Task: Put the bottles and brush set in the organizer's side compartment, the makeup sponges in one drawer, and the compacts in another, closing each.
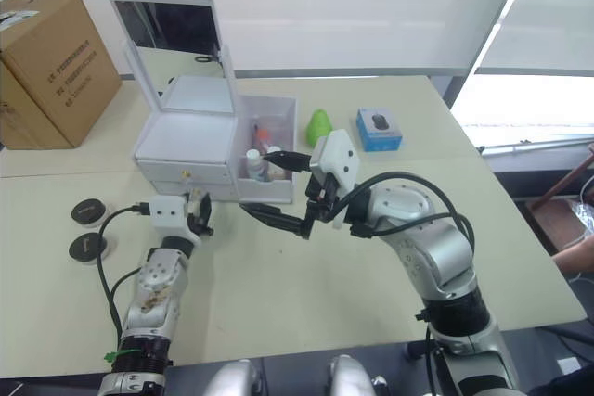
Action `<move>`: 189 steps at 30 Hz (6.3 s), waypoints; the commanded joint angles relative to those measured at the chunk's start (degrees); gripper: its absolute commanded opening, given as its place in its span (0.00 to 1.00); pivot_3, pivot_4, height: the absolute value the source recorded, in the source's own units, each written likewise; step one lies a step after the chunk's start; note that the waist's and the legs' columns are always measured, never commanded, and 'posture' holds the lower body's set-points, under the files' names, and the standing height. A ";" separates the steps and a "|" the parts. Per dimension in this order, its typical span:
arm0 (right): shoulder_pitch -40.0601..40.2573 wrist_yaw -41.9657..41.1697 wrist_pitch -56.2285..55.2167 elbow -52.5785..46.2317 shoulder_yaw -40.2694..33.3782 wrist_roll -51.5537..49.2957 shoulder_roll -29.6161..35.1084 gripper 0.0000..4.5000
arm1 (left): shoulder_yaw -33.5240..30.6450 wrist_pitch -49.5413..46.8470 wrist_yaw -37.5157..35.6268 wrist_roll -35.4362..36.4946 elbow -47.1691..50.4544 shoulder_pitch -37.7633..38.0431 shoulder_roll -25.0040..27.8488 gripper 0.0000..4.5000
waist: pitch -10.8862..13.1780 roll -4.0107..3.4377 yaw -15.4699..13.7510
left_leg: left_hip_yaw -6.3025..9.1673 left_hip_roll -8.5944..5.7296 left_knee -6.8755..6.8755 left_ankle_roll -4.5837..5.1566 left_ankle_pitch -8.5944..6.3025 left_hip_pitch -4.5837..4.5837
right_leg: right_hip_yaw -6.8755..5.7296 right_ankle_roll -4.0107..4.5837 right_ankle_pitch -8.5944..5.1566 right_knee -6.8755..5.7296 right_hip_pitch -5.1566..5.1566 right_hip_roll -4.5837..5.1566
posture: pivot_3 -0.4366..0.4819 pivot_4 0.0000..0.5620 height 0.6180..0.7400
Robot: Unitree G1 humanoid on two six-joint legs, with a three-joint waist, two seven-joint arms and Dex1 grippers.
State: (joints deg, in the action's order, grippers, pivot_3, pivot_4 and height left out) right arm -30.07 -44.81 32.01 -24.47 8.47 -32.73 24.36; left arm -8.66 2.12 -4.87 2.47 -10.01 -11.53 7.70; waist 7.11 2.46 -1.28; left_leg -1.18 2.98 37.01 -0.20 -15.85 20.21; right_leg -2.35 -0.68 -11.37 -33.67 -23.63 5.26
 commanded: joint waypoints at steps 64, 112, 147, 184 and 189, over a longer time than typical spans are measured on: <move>39.44 -9.92 -13.05 11.97 -35.34 0.09 16.62 1.00 | -39.15 -4.72 -58.11 27.55 -22.76 34.59 53.05 0.99 | 0.60 -0.64 0.14 | -0.12 -0.05 -0.23 -0.62 -0.36 0.14 | -0.28 0.07 -0.30 0.62 -0.60 0.44 | 0.48 0.27 1.00; -3.18 -2.34 1.96 0.97 -4.16 -6.89 3.02 1.00 | -27.96 -8.78 -15.76 23.81 20.85 33.72 10.01 0.99 | 0.62 -0.21 -0.79 | -0.45 -0.04 -0.15 -0.29 -0.17 0.13 | -0.68 -0.19 -0.07 0.50 -0.44 0.86 | 0.48 0.27 1.00; -0.80 1.54 4.99 -3.63 -4.51 -7.65 3.23 1.00 | -21.85 -28.74 -11.29 20.84 19.35 18.03 20.78 0.72 | 0.58 -0.30 -0.72 | -0.39 -0.04 -0.15 -0.28 -0.16 0.08 | -0.66 -0.01 0.08 0.43 -0.43 0.76 | 0.48 0.27 1.00; 5.47 9.64 7.46 -10.35 -4.81 -6.95 3.42 1.00 | -7.63 -23.15 -38.93 22.39 10.63 2.62 33.60 0.64 | 0.58 -0.30 0.44 | -0.03 -0.04 -0.15 -0.22 -0.13 0.02 | 0.01 0.03 0.08 0.44 -0.35 0.02 | 0.48 0.27 1.00; 5.60 10.09 7.69 -10.62 -4.87 -7.19 3.55 1.00 | -7.98 -23.76 -39.28 22.24 11.19 3.12 33.76 0.64 | 0.58 -0.30 0.42 | -0.03 -0.04 -0.15 -0.22 -0.13 0.03 | 0.01 0.03 0.08 0.44 -0.36 0.04 | 0.48 0.27 1.00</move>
State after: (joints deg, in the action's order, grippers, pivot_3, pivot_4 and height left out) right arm -24.36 -34.84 39.43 -32.98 5.37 -38.98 27.58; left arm -15.78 -21.62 -43.91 24.68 -0.40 -8.12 40.58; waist 7.69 2.16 -0.86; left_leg -1.21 2.94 36.86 -0.42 -15.97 20.24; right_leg -2.34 -0.65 -11.28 -33.23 -23.99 5.29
